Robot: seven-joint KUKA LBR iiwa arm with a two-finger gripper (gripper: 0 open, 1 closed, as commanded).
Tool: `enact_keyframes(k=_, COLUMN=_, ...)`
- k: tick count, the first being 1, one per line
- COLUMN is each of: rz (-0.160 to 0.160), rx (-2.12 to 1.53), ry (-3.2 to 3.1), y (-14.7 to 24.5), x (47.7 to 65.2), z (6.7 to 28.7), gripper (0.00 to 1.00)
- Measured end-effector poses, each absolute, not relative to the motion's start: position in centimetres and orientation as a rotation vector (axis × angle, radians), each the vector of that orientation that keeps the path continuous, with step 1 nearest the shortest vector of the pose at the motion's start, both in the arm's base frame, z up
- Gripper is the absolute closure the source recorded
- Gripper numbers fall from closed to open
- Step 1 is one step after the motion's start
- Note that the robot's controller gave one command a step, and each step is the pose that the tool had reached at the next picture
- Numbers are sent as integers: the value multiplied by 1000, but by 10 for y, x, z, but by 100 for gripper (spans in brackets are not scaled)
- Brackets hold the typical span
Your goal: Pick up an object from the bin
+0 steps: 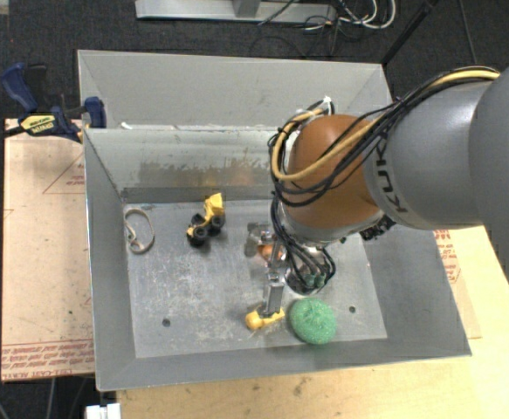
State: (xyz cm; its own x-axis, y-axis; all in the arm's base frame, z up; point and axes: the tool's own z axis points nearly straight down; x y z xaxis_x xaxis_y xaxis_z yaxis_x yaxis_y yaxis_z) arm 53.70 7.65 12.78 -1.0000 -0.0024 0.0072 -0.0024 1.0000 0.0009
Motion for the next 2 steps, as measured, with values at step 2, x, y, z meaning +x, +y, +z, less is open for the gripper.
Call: enact_keyframes(k=2, rz=-6, rx=-92, ry=-3143, y=61, x=543, z=123, gripper=0)
